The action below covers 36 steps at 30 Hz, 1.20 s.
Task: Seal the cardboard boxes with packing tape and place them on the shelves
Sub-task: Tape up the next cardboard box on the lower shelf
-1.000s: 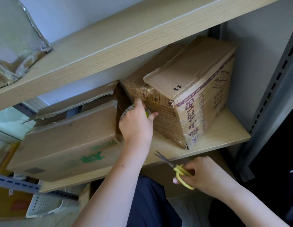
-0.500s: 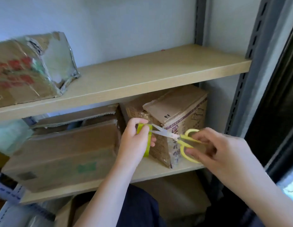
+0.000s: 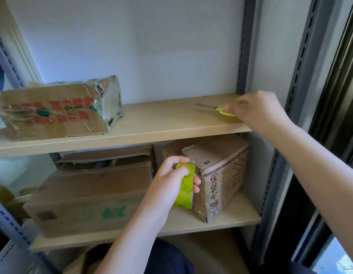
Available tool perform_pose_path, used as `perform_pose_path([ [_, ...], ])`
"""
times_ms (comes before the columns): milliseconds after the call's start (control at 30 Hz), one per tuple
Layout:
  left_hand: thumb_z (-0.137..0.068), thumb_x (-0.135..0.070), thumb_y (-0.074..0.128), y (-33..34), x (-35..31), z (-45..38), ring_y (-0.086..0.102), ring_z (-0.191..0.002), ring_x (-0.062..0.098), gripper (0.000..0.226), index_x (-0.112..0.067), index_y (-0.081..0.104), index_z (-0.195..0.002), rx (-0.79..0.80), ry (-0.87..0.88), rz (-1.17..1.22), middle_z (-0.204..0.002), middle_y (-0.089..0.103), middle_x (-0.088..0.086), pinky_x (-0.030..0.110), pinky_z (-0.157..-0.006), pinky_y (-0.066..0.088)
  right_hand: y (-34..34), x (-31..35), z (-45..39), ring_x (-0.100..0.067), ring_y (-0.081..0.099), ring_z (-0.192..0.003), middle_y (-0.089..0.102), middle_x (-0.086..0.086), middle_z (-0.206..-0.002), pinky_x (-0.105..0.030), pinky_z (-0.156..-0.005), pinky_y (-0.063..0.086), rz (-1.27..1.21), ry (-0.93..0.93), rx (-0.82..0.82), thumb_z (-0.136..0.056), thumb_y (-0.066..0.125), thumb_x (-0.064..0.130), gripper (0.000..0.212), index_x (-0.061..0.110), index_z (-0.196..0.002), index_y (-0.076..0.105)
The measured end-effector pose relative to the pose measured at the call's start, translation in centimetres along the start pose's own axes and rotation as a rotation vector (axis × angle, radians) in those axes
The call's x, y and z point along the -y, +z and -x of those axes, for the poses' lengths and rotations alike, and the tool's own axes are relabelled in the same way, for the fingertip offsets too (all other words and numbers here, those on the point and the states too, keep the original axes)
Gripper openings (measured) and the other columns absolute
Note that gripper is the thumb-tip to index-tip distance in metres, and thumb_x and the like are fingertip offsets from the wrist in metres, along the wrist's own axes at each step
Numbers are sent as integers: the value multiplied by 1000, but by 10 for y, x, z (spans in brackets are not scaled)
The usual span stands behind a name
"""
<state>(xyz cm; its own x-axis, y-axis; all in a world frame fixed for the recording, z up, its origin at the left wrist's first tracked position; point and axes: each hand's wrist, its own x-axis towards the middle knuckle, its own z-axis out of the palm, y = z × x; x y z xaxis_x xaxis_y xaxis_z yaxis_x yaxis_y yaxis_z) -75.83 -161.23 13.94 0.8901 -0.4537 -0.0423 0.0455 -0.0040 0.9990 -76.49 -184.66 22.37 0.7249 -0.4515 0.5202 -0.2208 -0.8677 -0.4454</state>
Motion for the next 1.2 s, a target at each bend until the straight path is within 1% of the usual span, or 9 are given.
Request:
perform_pose_path([
  [67,-98,-3,48,-6,4,3,62,-65,24,23,-15,58,-114,55,38,-18,-72,68,11,40,-75,51,2,13,31,-12,62,-81,66,3,-101,-25,-67,45,-35,-197,-262,-95,59,42,29,17,-106,72],
  [133,-95,-2,49,-13,13,6,60,-65,22,26,-17,56,-115,132,84,-75,-71,67,7,36,-71,49,19,21,76,5,52,-68,62,16,-92,-15,-60,41,-138,-338,-189,-90,61,48,23,29,-101,68],
  [233,-92,-5,50,-17,38,8,61,-69,17,30,-25,52,-114,289,112,-232,-75,66,0,31,-69,48,69,12,138,5,59,-75,62,23,-92,-7,-65,44,-272,-230,235,-78,70,54,37,42,-112,63],
  [533,-84,-18,49,-20,116,-3,66,-76,13,39,-42,44,-115,455,-74,-588,-85,69,-5,42,-85,54,146,-28,207,2,63,-72,68,24,-70,-9,-65,43,-405,176,236,-77,83,23,14,30,-69,73],
  [667,-89,-27,53,-25,137,-10,68,-82,7,87,-64,-4,-143,484,-174,-654,-112,66,-3,38,-90,54,166,-37,223,1,64,-69,68,23,-67,-8,-65,42,-441,285,187,-80,80,20,16,29,-68,73],
  [767,-95,-37,53,-23,146,-18,65,-84,9,97,-47,-29,-145,425,-97,-938,-105,66,-6,34,-81,55,182,-37,231,1,59,-61,66,20,-62,-7,-60,39,-525,394,153,-81,80,16,20,27,-66,71],
  [900,-98,-61,38,-28,163,-48,66,-83,17,80,-17,6,-157,137,-7,-1323,-101,67,-1,35,-73,56,196,-55,223,-7,56,-58,65,14,-61,-17,-63,43,-620,535,17,-85,77,22,20,24,-67,68],
  [1000,-94,-71,28,-32,166,-65,68,-79,22,64,-17,56,-116,85,9,-1494,-87,68,-1,35,-71,56,203,-80,209,-12,56,-64,64,9,-62,-31,-71,47,-781,660,-58,-87,74,21,17,22,-71,70],
  [1200,-101,-42,41,-28,163,-67,60,-100,23,29,-16,54,-108,293,175,-1433,-110,62,0,29,-70,35,224,-104,201,-1,55,-69,68,10,-73,-18,-73,43,-1071,789,-124,-90,69,11,19,21,-74,72],
])
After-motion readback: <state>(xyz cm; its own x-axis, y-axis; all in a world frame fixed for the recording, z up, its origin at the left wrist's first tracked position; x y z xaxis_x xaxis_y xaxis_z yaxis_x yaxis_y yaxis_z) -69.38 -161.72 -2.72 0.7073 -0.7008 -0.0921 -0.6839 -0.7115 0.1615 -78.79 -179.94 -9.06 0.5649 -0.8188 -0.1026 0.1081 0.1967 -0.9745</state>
